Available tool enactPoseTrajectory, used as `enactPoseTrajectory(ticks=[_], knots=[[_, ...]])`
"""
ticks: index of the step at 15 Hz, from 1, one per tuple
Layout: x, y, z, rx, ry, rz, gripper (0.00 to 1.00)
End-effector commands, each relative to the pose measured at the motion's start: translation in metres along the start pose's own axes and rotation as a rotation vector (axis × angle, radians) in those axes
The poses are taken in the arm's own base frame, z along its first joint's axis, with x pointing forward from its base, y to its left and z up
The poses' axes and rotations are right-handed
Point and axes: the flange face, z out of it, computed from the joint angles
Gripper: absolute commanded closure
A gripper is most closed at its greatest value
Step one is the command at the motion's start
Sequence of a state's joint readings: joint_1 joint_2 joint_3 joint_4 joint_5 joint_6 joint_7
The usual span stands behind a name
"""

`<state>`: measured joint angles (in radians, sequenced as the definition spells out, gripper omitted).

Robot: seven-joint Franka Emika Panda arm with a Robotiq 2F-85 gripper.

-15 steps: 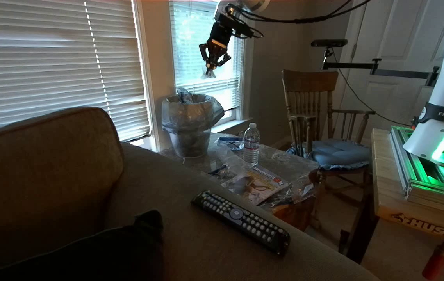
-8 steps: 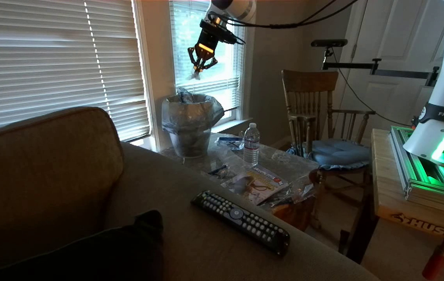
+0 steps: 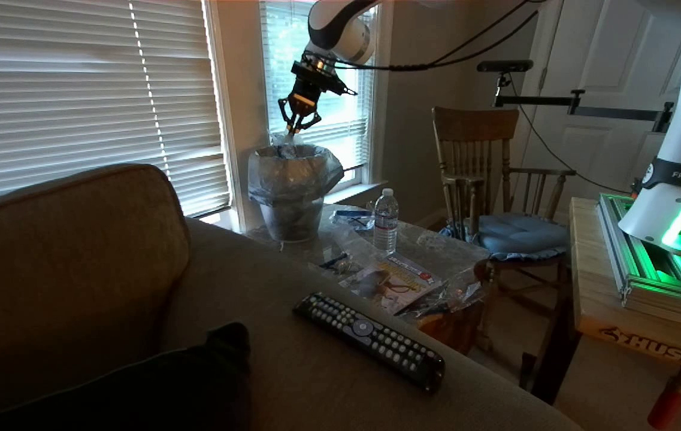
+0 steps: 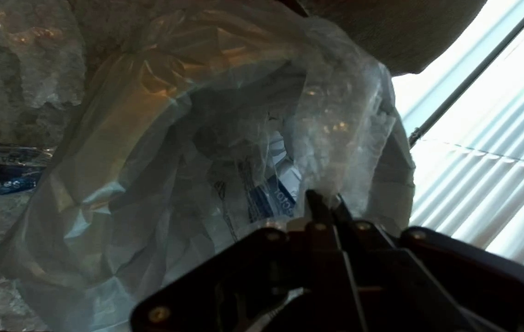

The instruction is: Put the plastic item into the bin

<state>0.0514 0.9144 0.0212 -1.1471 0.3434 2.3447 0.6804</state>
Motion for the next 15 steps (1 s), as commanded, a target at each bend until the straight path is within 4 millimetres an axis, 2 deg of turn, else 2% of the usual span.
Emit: enactPoseTrajectory(ticks=[1,6,13,14,15], knots=[[0.008,-0.005,0.032,0.003,0.04,0.026,0.99],[0.012,0.002,0.062,0.002,0.072,0.022,0.99],[0.014,0.006,0.081,0.001,0.115,-0.007,0.99],[0.014,0.007,0.082,-0.002,0.12,-0.009,0.72],[0.015,0.007,0.082,-0.008,0.121,-0.017,0.71]])
